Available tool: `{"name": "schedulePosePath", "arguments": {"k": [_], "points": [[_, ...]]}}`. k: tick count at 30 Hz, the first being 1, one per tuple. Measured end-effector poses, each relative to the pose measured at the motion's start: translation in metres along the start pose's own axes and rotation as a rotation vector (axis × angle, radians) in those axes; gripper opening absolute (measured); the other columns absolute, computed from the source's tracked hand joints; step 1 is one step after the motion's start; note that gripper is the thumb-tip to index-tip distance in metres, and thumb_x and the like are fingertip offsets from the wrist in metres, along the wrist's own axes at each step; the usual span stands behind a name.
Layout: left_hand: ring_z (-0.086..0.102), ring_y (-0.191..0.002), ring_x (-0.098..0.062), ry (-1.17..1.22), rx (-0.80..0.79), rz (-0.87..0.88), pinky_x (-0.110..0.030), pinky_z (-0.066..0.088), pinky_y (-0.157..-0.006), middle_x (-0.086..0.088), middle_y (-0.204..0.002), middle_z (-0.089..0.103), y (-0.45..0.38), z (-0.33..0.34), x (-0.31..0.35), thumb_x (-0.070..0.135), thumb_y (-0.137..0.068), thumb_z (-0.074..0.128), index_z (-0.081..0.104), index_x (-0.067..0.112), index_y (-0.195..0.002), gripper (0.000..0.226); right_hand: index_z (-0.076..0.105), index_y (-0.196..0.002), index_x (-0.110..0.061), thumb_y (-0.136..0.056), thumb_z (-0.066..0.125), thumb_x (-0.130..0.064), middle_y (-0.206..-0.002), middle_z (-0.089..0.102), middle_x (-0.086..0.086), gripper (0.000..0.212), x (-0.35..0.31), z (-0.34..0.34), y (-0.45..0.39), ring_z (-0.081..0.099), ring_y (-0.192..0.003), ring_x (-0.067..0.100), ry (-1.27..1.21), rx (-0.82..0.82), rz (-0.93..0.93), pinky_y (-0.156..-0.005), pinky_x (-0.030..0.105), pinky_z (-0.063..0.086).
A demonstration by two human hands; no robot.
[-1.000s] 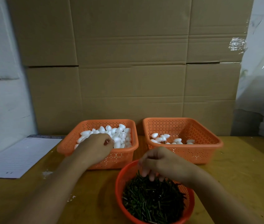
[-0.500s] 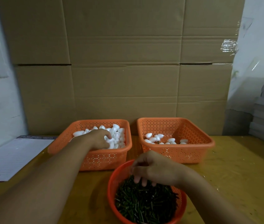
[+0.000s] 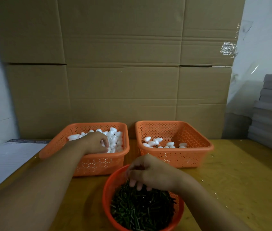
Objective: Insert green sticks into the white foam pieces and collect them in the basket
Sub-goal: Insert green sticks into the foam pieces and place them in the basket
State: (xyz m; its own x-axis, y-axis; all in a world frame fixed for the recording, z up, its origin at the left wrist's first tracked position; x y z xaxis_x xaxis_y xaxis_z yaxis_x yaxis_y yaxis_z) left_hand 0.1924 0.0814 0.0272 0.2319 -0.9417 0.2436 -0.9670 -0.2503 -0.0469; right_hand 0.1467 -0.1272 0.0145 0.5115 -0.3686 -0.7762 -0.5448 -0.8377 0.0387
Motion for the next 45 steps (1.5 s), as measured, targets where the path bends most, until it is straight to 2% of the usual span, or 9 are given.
{"name": "schedulePosePath", "arguments": {"k": [3,8,12,14,19,27,33,40,45], "points": [[0.062,-0.101,-0.019,0.136,0.099,0.014,-0.036,0.050,-0.089,0.002,-0.099,0.065,0.005,-0.016,-0.004,0.022,-0.084,0.078,0.067,0.027,-0.079,0.013,0.067,-0.096,-0.025,-0.099,0.052,-0.019,-0.082,0.071,-0.006,0.017,0.002,0.001,-0.001,0.063,-0.066,0.003,0.004,-0.003,-0.003,-0.054,0.017,0.048],[0.062,-0.076,-0.015,0.337,0.329,0.066,-0.029,0.049,-0.068,0.004,-0.079,0.066,0.022,-0.050,0.000,0.010,-0.081,0.079,0.064,0.020,-0.073,0.020,0.071,-0.105,-0.016,-0.096,0.058,-0.020,-0.083,0.072,-0.004,0.016,0.005,0.000,-0.004,0.064,-0.066,0.003,0.113,0.028,-0.013,-0.053,0.015,0.048],[0.058,-0.069,-0.008,0.541,0.421,0.138,-0.024,0.046,-0.068,0.008,-0.077,0.062,0.036,-0.066,0.011,0.017,-0.084,0.080,0.057,0.022,-0.080,0.023,0.075,-0.105,-0.024,-0.087,0.070,-0.028,-0.100,0.074,-0.008,0.019,-0.006,-0.006,-0.003,0.063,-0.084,-0.001,0.428,0.115,-0.125,-0.069,0.006,0.042],[0.065,-0.076,-0.011,0.691,0.433,0.161,-0.028,0.052,-0.073,0.006,-0.084,0.069,0.044,-0.071,0.017,0.022,-0.083,0.081,0.057,0.025,-0.089,0.025,0.074,-0.110,-0.027,-0.084,0.073,-0.033,-0.107,0.072,-0.009,0.026,-0.004,-0.006,-0.003,0.064,-0.095,0.004,0.474,0.116,-0.119,-0.080,0.014,0.047],[0.071,-0.077,-0.010,0.893,0.411,0.288,-0.030,0.056,-0.077,0.009,-0.090,0.076,0.071,-0.082,0.047,0.029,-0.090,0.072,0.065,0.030,-0.106,0.017,0.068,-0.121,-0.030,-0.083,0.074,-0.040,-0.122,0.068,-0.008,0.040,0.007,0.008,-0.004,0.061,-0.110,0.011,0.521,-0.025,-0.070,-0.097,0.030,0.049],[0.072,-0.090,-0.011,1.238,0.255,0.287,-0.025,0.058,-0.073,-0.001,-0.104,0.076,0.095,-0.059,0.066,0.049,-0.081,0.071,0.072,0.021,-0.110,0.040,0.078,-0.100,-0.025,-0.087,0.070,-0.025,-0.103,0.075,-0.008,0.015,0.003,0.008,-0.003,0.066,-0.093,0.005,0.522,-0.012,-0.095,-0.084,0.024,0.053],[0.068,-0.083,-0.011,1.612,0.121,0.247,-0.025,0.055,-0.068,0.000,-0.100,0.069,0.094,-0.037,0.063,0.037,-0.083,0.077,0.077,0.021,-0.102,0.026,0.072,-0.107,-0.027,-0.084,0.073,-0.041,-0.106,0.069,-0.006,0.027,0.016,0.008,-0.003,0.065,-0.095,0.013,0.527,-0.071,0.014,-0.084,0.032,0.055],[0.069,-0.078,-0.011,1.732,0.085,0.238,-0.026,0.057,-0.066,-0.005,-0.100,0.073,0.094,-0.030,0.068,0.035,-0.088,0.068,0.079,0.018,-0.096,0.022,0.070,-0.111,-0.028,-0.085,0.074,-0.035,-0.099,0.059,-0.013,0.028,0.013,0.011,-0.003,0.056,-0.092,0.007,0.558,-0.064,0.008,-0.073,0.021,0.045],[0.067,-0.077,-0.010,1.732,0.052,0.219,-0.025,0.056,-0.067,-0.004,-0.101,0.073,0.095,-0.022,0.077,0.037,-0.088,0.067,0.080,0.023,-0.091,0.019,0.071,-0.111,-0.027,-0.087,0.074,-0.025,-0.110,0.068,-0.008,0.024,0.004,-0.002,-0.001,0.061,-0.096,0.006,0.505,0.034,-0.031,-0.072,0.013,0.046]]}}
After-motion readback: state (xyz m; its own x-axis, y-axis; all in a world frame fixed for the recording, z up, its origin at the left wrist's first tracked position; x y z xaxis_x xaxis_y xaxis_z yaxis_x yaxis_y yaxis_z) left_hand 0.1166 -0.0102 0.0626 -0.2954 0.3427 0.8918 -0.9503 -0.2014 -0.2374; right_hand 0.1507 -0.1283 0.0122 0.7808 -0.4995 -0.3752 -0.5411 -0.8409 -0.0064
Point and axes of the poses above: each hand's wrist, its own y-axis away from the middle knuckle, its own z-axis out of the palm, x = y × z, the point moved 10 cm from there along -y, towards the middle knuckle
